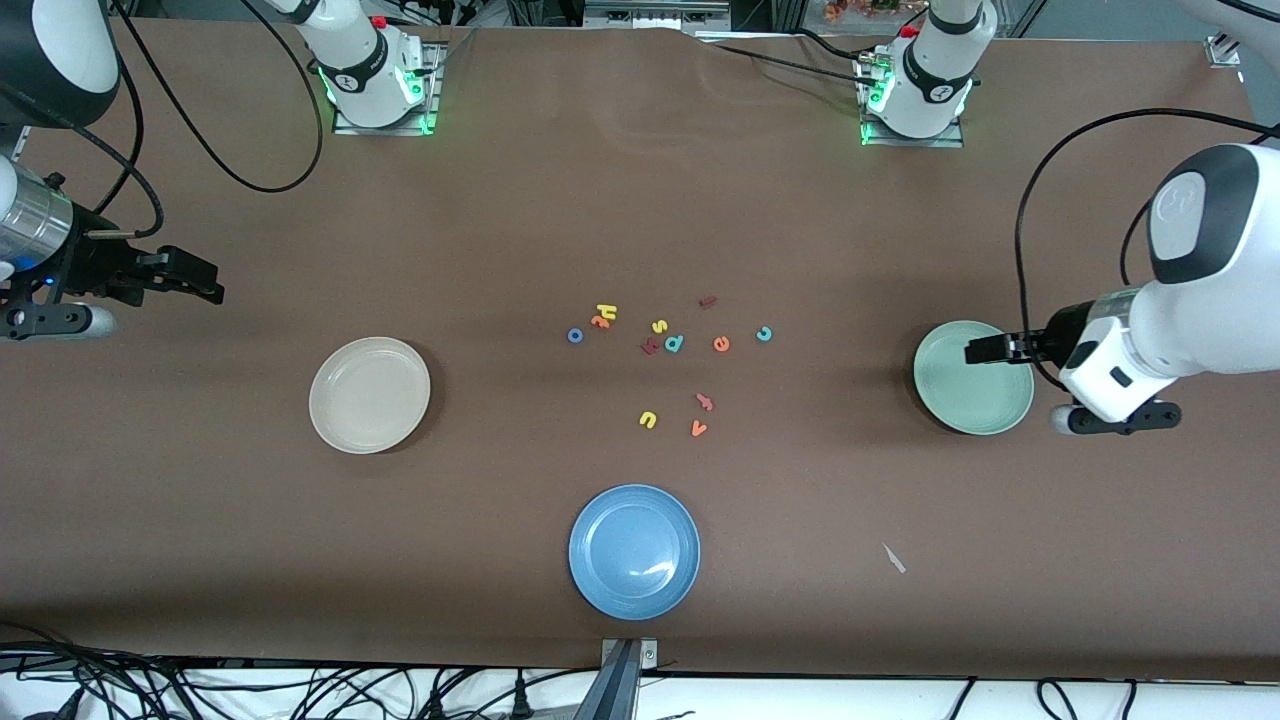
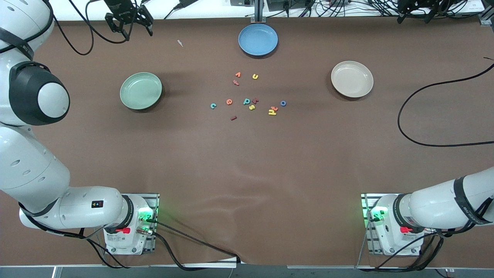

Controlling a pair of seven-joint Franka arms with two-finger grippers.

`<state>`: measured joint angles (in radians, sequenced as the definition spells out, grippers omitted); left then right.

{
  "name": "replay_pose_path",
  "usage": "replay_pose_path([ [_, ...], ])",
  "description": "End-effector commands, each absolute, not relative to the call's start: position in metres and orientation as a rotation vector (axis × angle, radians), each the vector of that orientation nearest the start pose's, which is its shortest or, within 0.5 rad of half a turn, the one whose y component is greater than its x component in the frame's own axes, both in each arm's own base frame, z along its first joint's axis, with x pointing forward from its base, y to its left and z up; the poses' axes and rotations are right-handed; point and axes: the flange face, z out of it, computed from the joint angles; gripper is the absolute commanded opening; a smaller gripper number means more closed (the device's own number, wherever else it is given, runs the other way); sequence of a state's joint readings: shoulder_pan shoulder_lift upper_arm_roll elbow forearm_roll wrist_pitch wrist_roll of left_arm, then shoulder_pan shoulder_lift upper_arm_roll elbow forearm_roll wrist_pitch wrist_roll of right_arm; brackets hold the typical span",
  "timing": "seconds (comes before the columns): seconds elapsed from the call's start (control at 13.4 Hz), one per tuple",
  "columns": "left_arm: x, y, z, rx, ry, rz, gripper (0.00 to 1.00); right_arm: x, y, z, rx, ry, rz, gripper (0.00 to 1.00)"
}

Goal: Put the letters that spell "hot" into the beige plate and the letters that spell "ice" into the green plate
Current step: 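Move the left gripper over the scattered letters toward the teal c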

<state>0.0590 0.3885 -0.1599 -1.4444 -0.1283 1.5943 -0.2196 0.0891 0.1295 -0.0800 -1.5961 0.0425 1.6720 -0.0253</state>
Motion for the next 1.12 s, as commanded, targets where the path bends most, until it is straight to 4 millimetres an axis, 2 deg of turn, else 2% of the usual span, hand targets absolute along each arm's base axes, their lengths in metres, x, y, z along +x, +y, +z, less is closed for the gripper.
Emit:
replay_pose_path([
  [0.0,0.629,-0.118,0.441,-3.222,-0.305,0.504,1.00,0.572,0.011,0.547,-3.102,-0.024,0.031,1.00],
  [0.07,0.624,-0.138,0.434,-3.199,-0.324,0.518,1.00,0.572,0.010,0.547,-3.102,-0.022,0.031,1.00],
  [0.15,0.616,-0.154,0.420,-3.178,-0.348,0.538,1.00,0.572,0.012,0.550,-3.102,-0.027,0.026,1.00],
  [0.3,0.601,-0.187,0.391,-3.140,-0.437,0.528,0.92,0.574,0.012,0.550,-3.102,-0.027,0.021,1.00],
  [0.45,0.588,-0.212,0.365,-3.110,-0.510,0.518,0.92,0.575,0.012,0.552,-3.104,-0.027,0.014,1.00],
  [0.75,0.559,-0.242,0.305,-3.040,-0.714,0.403,0.93,0.577,0.014,0.556,-3.106,-0.035,-0.002,1.00],
  [1.05,0.537,-0.261,0.262,-3.022,-0.922,0.291,0.94,0.584,0.019,0.565,-3.110,-0.051,-0.036,1.00],
])
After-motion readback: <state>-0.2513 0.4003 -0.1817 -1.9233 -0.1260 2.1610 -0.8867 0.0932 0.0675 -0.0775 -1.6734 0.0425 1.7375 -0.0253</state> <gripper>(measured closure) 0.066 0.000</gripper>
